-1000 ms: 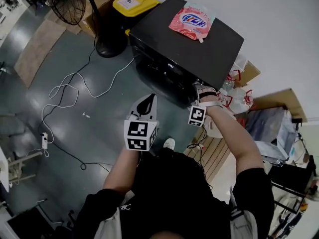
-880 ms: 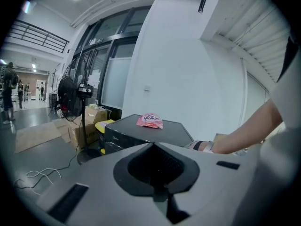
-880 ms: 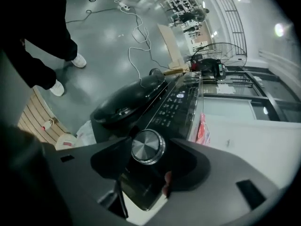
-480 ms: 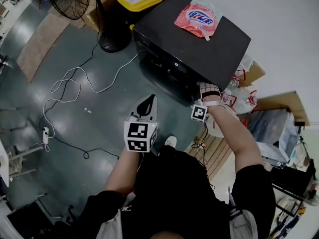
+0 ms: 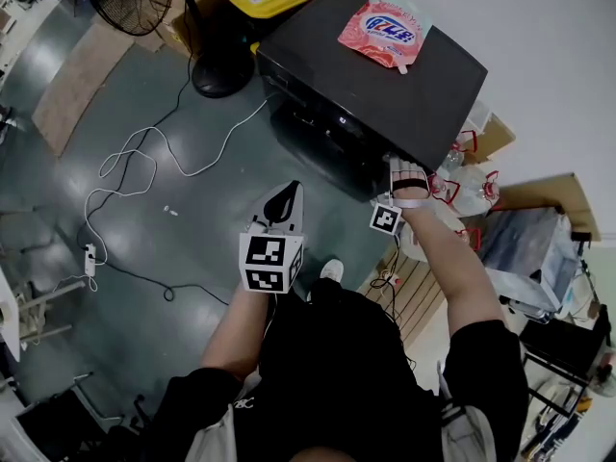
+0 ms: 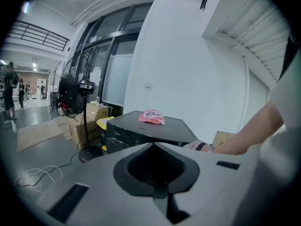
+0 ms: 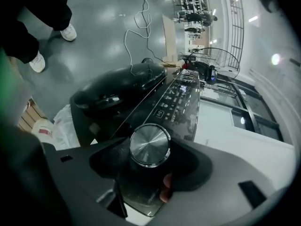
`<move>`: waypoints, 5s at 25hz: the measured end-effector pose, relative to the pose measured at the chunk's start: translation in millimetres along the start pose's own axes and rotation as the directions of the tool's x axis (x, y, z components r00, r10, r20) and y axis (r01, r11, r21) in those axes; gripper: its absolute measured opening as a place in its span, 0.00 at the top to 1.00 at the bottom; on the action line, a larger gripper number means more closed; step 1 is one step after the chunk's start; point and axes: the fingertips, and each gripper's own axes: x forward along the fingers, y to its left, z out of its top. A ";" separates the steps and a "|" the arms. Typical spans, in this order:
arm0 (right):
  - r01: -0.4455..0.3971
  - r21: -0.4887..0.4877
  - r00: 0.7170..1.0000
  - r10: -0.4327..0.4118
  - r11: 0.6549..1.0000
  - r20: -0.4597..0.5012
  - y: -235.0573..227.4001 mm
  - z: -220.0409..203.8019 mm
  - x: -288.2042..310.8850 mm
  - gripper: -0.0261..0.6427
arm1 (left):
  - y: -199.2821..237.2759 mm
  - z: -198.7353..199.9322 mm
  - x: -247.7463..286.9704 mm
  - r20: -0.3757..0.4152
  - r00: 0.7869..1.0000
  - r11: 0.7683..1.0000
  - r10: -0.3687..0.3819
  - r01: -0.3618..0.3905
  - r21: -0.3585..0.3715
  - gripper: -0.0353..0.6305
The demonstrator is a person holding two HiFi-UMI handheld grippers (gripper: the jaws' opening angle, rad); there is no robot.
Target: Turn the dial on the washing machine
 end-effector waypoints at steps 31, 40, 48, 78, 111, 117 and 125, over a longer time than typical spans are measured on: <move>0.211 0.581 0.948 -0.018 0.786 -0.319 -9.2 -3.9 5.1 0.56 | 21.1 -20.3 8.7 -0.115 0.990 0.993 -0.078 0.087 0.077 0.93; 0.242 0.692 0.928 0.046 0.680 -0.370 -7.9 -8.6 6.1 0.56 | 25.0 -16.0 11.2 -0.123 0.988 0.990 -0.091 0.103 0.094 0.93; 0.259 0.823 0.925 0.116 0.505 -0.362 -8.6 -8.7 14.3 0.56 | 36.6 -10.8 5.3 -0.129 0.988 0.989 -0.084 0.098 0.110 0.93; 0.309 0.943 0.913 0.315 -0.123 -0.258 -8.2 -15.4 11.3 0.56 | 39.3 -5.2 6.7 -0.143 0.986 0.983 -0.087 0.108 0.147 0.93; 0.190 0.836 0.954 0.298 -0.515 -0.033 -6.1 -22.4 9.9 0.56 | 29.2 5.0 9.9 -0.136 0.986 0.978 -0.099 0.122 0.172 0.93; 0.159 0.740 0.964 0.265 -0.653 0.027 -8.5 -26.0 8.1 0.56 | 28.0 5.2 9.0 -0.138 0.986 0.977 -0.099 0.123 0.177 0.93; 0.099 0.608 0.973 0.204 -0.788 0.105 -5.2 -27.7 8.1 0.56 | 22.5 7.4 8.5 -0.128 0.987 0.976 -0.101 0.123 0.178 0.93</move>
